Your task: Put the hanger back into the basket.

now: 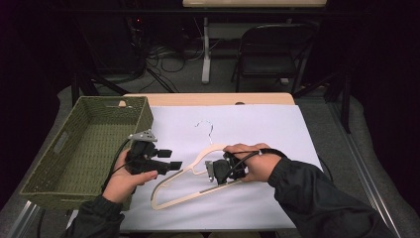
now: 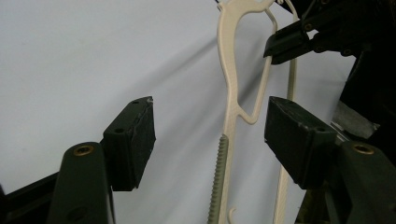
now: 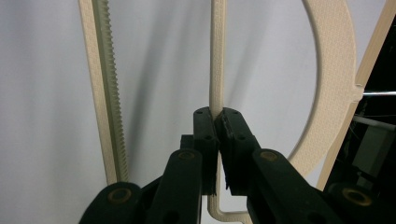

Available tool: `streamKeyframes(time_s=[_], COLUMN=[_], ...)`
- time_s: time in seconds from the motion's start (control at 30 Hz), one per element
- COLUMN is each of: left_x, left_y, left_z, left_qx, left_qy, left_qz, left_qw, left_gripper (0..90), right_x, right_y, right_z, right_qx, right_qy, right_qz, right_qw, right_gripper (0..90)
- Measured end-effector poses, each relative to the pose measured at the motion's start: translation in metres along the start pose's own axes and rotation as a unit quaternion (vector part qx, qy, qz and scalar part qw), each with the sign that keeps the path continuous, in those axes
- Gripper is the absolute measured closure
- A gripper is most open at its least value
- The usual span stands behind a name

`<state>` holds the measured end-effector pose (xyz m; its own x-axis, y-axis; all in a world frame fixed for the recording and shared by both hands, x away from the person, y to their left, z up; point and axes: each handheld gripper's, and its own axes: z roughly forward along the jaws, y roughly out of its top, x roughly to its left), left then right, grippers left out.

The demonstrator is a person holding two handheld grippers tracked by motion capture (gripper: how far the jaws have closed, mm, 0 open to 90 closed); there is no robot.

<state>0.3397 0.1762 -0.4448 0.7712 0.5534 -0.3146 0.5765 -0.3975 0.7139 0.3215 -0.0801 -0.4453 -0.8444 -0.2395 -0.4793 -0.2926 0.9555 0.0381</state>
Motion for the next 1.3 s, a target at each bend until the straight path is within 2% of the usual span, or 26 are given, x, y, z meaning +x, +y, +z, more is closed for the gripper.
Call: streamKeyframes(time_s=[0.17, 0.3, 0.43, 0.5, 0.67, 0.77, 0.87, 0.9, 0.93, 1.0, 1.1, 1.3], left_x=[0.006, 0.010, 0.009, 0.009, 0.011, 0.012, 0.013, 0.014, 0.014, 0.016, 0.016, 0.016], left_y=[0.000, 0.000, 0.000, 0.001, 0.000, -0.003, -0.005, -0.006, -0.006, -0.007, -0.008, -0.009], left_z=[0.012, 0.024, 0.034, 0.038, 0.047, 0.052, 0.053, 0.053, 0.053, 0.053, 0.054, 0.055], left_qx=[0.004, 0.021, 0.037, 0.047, 0.061, 0.067, 0.069, 0.071, 0.070, 0.069, 0.070, 0.073], left_qy=[-0.032, -0.068, -0.079, -0.093, -0.113, -0.122, -0.127, -0.132, -0.134, -0.139, -0.143, -0.145], left_qz=[-0.029, -0.052, -0.053, -0.057, -0.070, -0.079, -0.083, -0.087, -0.089, -0.092, -0.097, -0.093], left_qw=[0.9991, 0.9961, 0.9948, 0.9929, 0.9892, 0.9871, 0.9861, 0.9849, 0.9844, 0.9835, 0.9825, 0.9823], left_gripper=[38.2, 43.5, 47.3, 50.4, 54.9, 57.4, 60.1, 61.3, 62.0, 63.0, 65.0, 68.8], right_x=[0.000, 0.000, 0.000, 0.000, 0.000, 0.000, 0.000, 0.000, -0.001, -0.001, -0.001, -0.001], right_y=[0.001, 0.002, 0.003, 0.004, 0.006, 0.006, 0.006, 0.006, 0.006, 0.007, 0.006, 0.007], right_z=[0.000, 0.001, 0.002, 0.002, 0.001, 0.002, 0.002, 0.002, 0.001, 0.001, 0.003, 0.005], right_qx=[0.001, -0.001, -0.003, -0.003, -0.006, -0.006, -0.006, -0.003, 0.006, 0.005, -0.009, -0.008], right_qy=[-0.003, -0.002, -0.004, -0.005, -0.007, -0.008, -0.009, -0.010, -0.008, -0.007, -0.008, -0.008], right_qz=[-0.006, -0.007, -0.009, -0.007, -0.008, -0.008, -0.009, -0.009, -0.013, -0.012, -0.009, -0.009], right_qw=[1.0000, 1.0000, 0.9999, 1.0000, 0.9999, 0.9999, 0.9999, 0.9999, 0.9999, 0.9999, 0.9999, 0.9999], right_gripper=[85.8, 85.8, 85.8, 85.8, 85.8, 85.8, 85.8, 85.8, 85.8, 85.8, 85.8, 85.7])
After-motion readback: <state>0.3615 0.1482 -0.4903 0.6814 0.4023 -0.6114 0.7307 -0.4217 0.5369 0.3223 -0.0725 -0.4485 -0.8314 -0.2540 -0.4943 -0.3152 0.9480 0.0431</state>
